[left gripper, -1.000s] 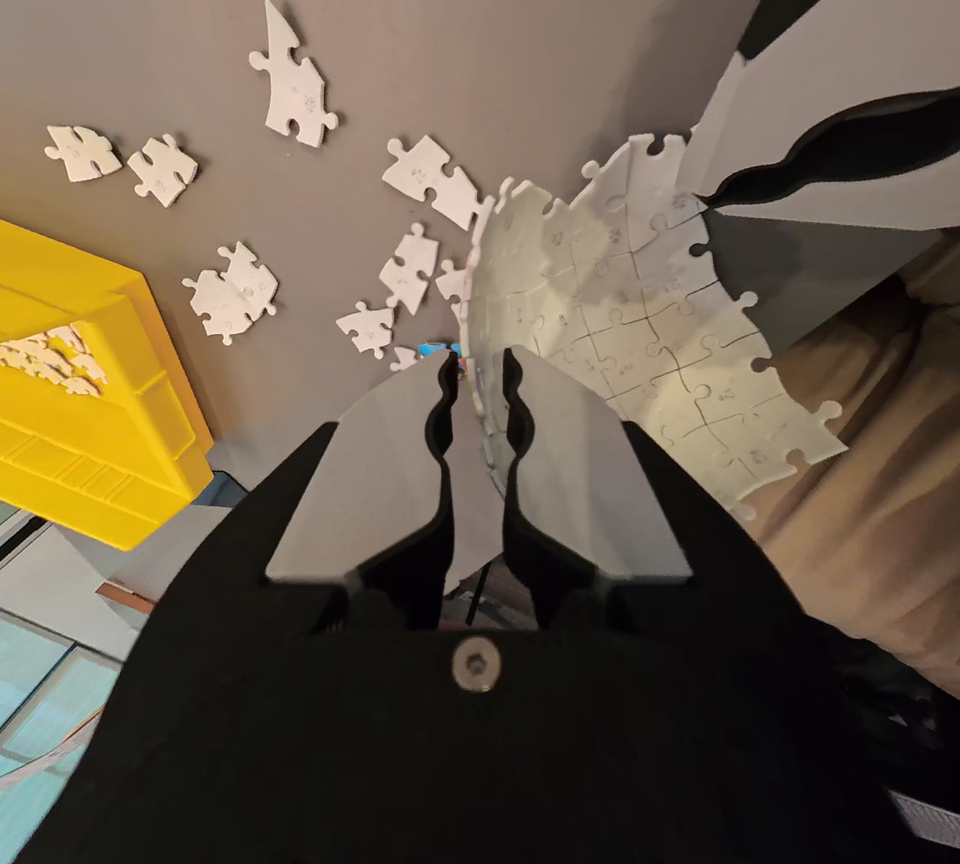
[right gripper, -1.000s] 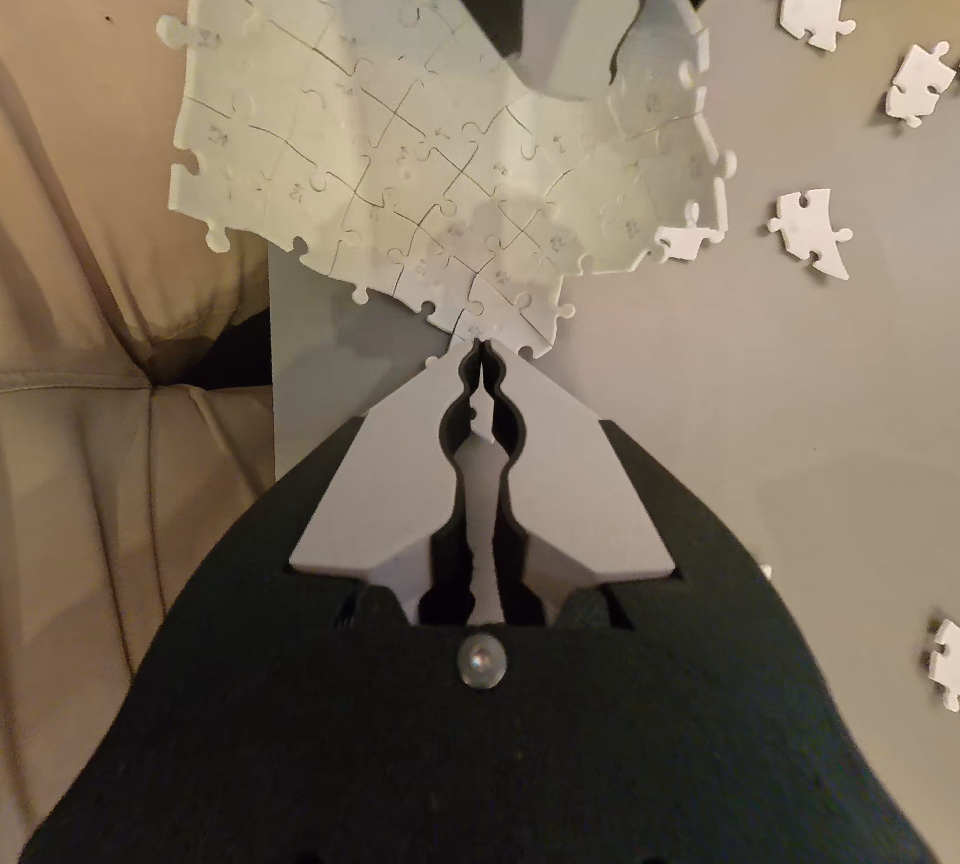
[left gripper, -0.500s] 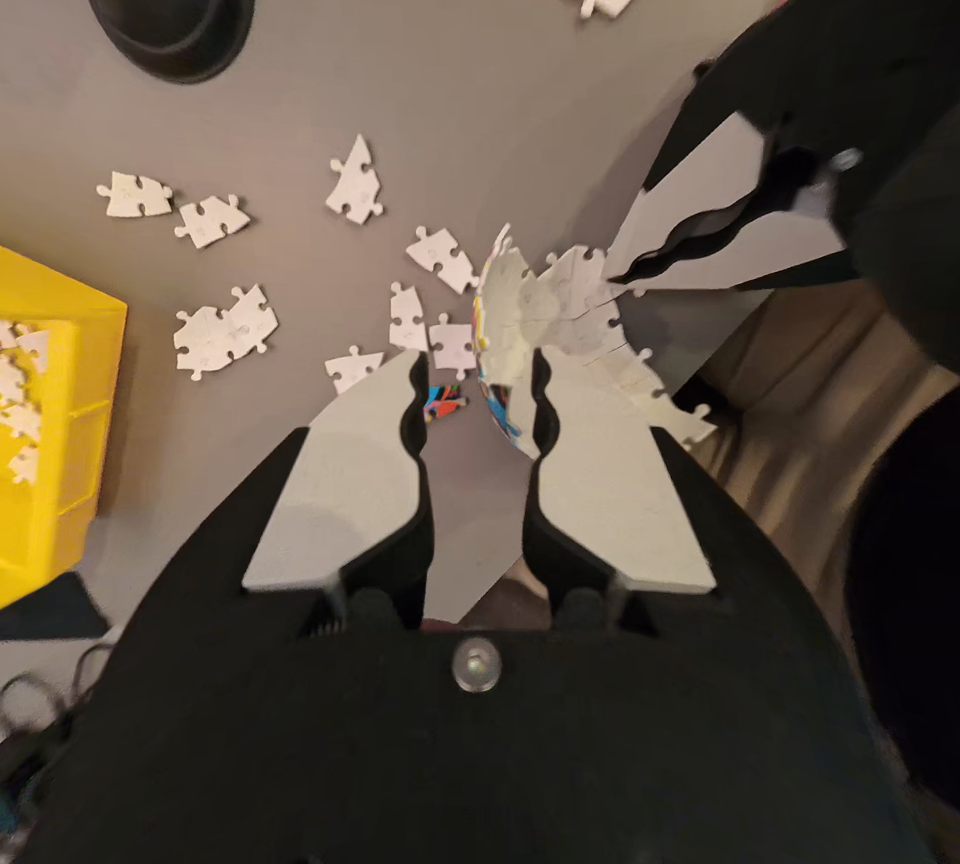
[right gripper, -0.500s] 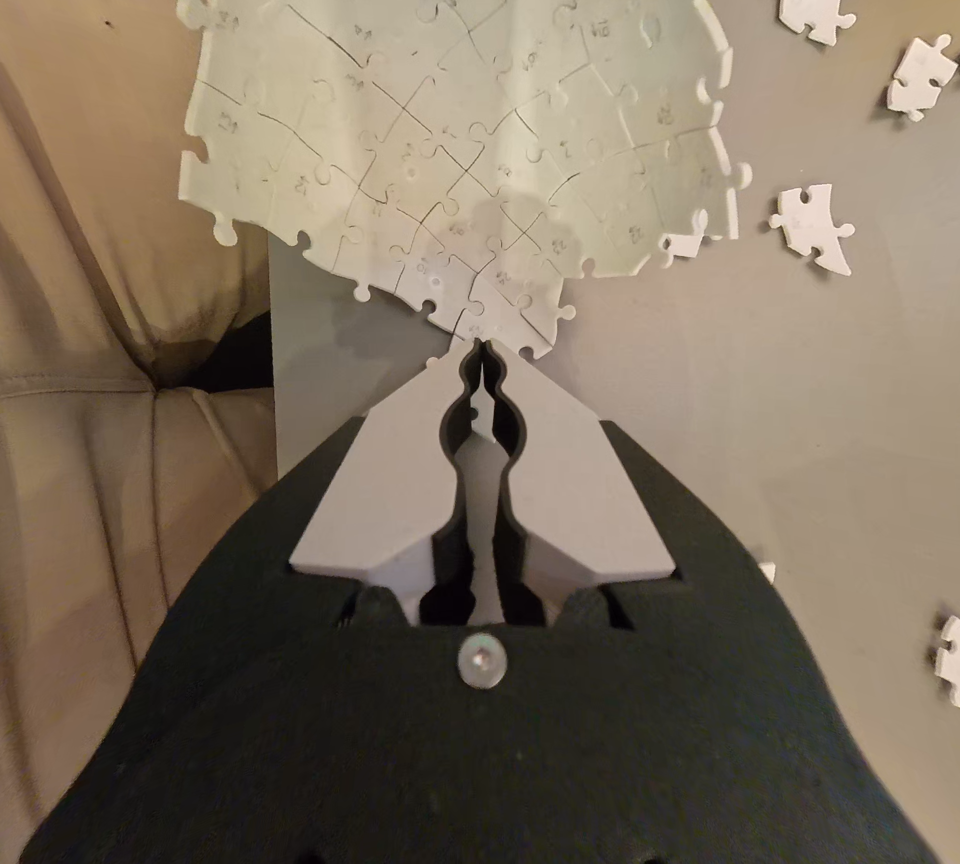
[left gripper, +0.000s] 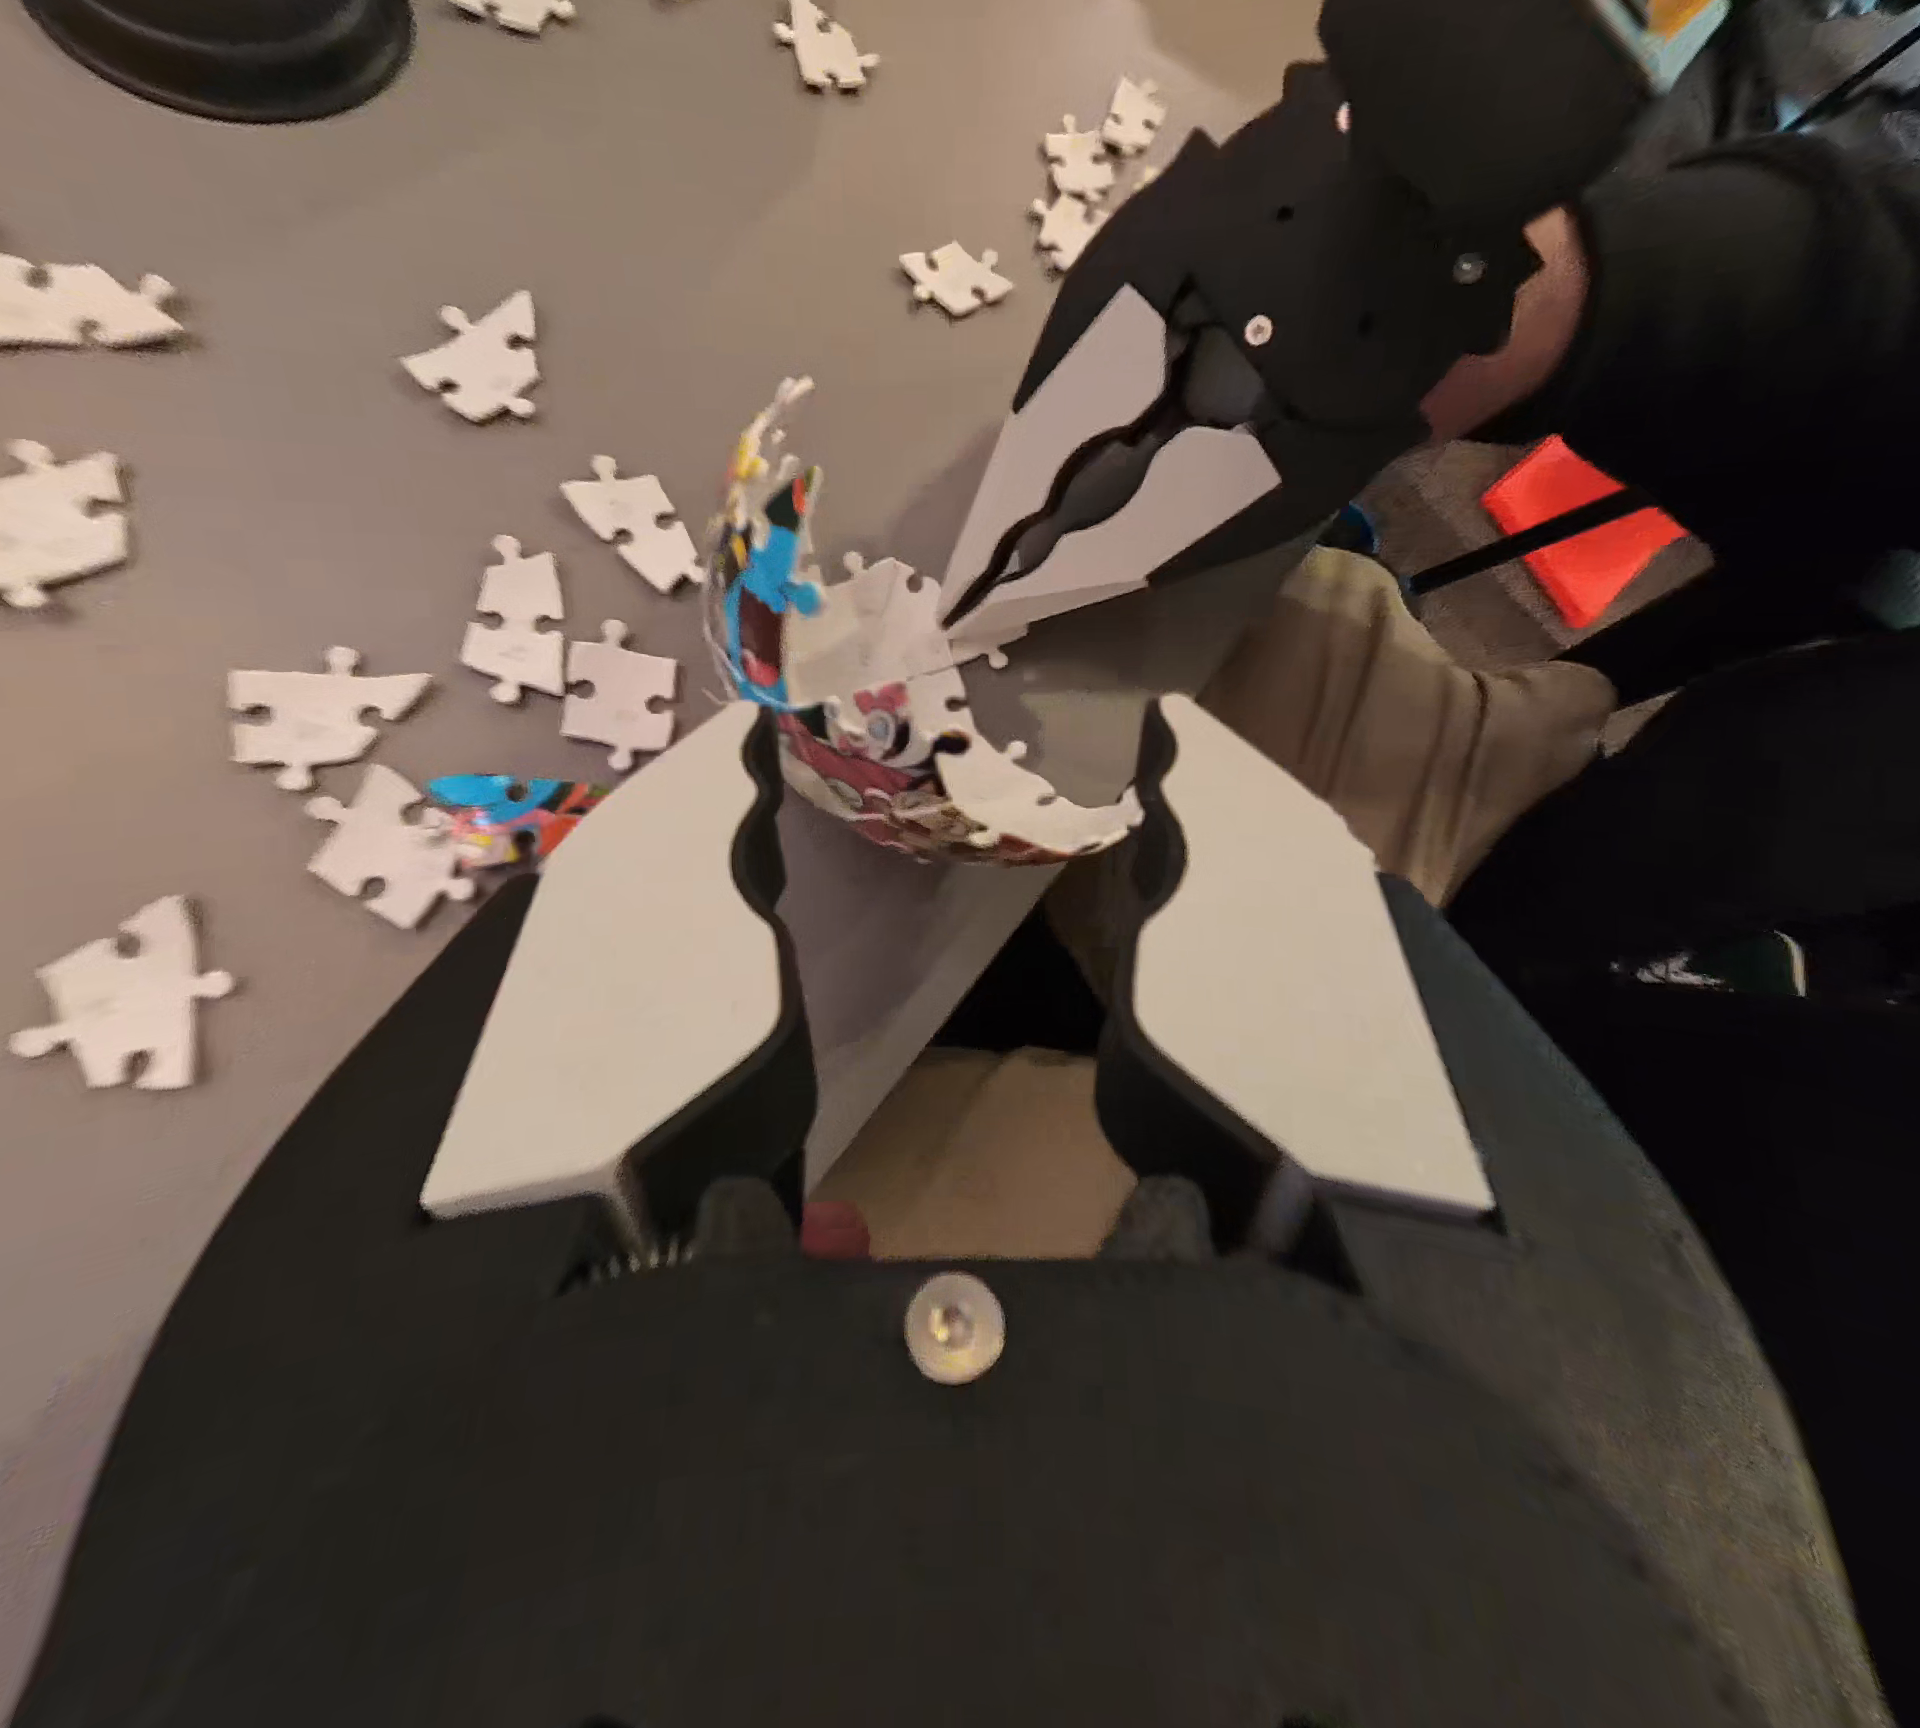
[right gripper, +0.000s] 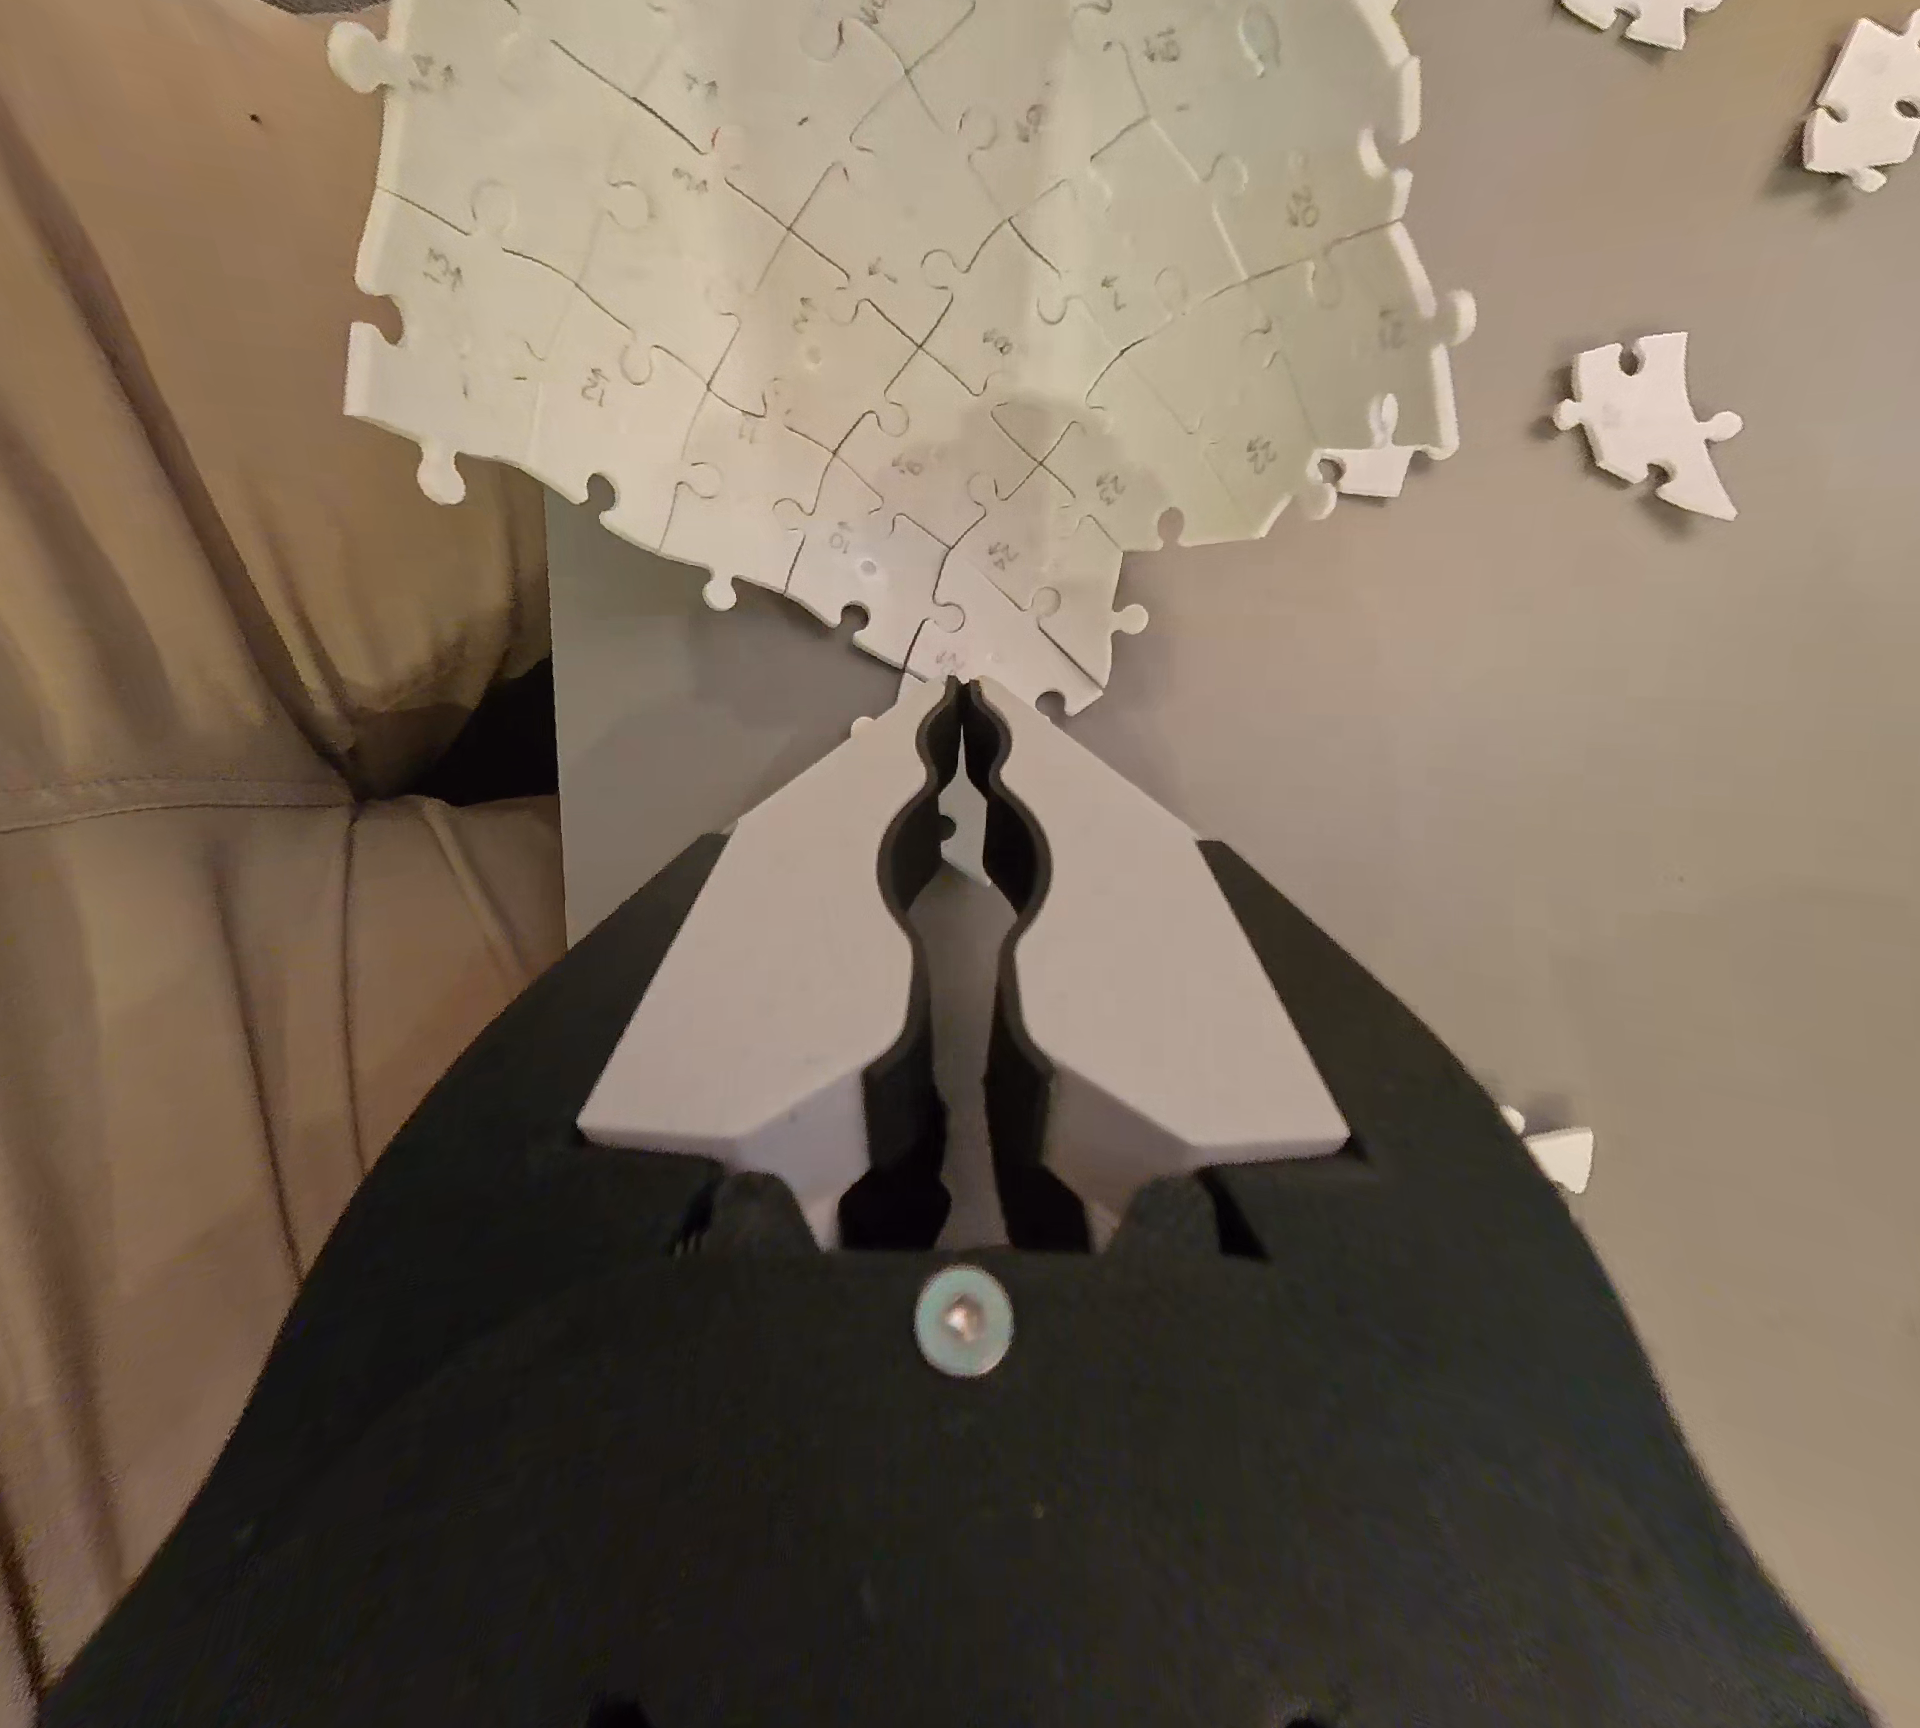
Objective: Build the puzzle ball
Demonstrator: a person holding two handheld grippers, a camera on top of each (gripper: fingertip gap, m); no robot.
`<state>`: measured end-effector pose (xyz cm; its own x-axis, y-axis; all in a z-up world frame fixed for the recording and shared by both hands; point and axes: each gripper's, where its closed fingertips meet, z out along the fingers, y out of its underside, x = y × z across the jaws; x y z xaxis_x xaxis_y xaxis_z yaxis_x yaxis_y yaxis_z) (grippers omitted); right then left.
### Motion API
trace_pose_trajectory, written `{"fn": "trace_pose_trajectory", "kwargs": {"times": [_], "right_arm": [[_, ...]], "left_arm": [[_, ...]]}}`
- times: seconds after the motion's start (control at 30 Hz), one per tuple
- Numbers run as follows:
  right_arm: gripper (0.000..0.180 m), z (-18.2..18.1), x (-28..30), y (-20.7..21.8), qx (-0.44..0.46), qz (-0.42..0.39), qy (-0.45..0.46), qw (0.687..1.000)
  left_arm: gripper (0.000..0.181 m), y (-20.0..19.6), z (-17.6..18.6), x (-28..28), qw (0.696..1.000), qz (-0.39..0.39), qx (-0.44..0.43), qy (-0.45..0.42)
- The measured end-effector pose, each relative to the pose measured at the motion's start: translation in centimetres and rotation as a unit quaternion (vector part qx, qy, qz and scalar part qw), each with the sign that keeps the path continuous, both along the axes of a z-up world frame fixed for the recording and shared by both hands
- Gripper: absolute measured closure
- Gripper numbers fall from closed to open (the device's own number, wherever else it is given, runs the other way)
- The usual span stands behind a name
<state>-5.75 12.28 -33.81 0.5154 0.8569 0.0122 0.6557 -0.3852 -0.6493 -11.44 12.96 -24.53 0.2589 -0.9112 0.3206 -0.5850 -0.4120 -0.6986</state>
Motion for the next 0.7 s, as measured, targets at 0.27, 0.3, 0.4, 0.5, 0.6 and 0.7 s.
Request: {"fn": "trace_pose_trajectory", "kwargs": {"times": [0.27,0.3,0.4,0.5,0.6,0.7], "right_arm": [[0.18,0.02,0.02,0.04,-0.039,-0.016,0.044,0.998],[0.18,0.02,0.03,0.05,-0.044,-0.017,0.048,0.998],[0.18,0.02,0.03,0.06,-0.055,-0.02,0.061,0.996],[0.18,0.05,0.01,0.06,-0.07,-0.024,0.075,0.994],[0.18,0.03,0.02,0.02,-0.07,-0.019,0.075,0.995],[0.18,0.04,0.05,-0.04,-0.068,-0.017,0.073,0.995]], "left_arm": [[0.11,-0.12,-1.17,0.4,0.998,0.025,-0.002,-0.059],[0.11,-0.2,-1.23,0.42,0.998,0.026,-0.003,-0.063],[0.11,-0.46,-1.18,0.62,0.996,0.036,-0.001,-0.084],[0.111,-0.54,-1.16,0.59,0.994,0.05,0.003,-0.1],[0.111,-0.95,-1.09,0.64,0.993,0.048,0.016,-0.106],[0.113,-0.94,-0.98,0.79,0.992,0.053,0.027,-0.114]]}}
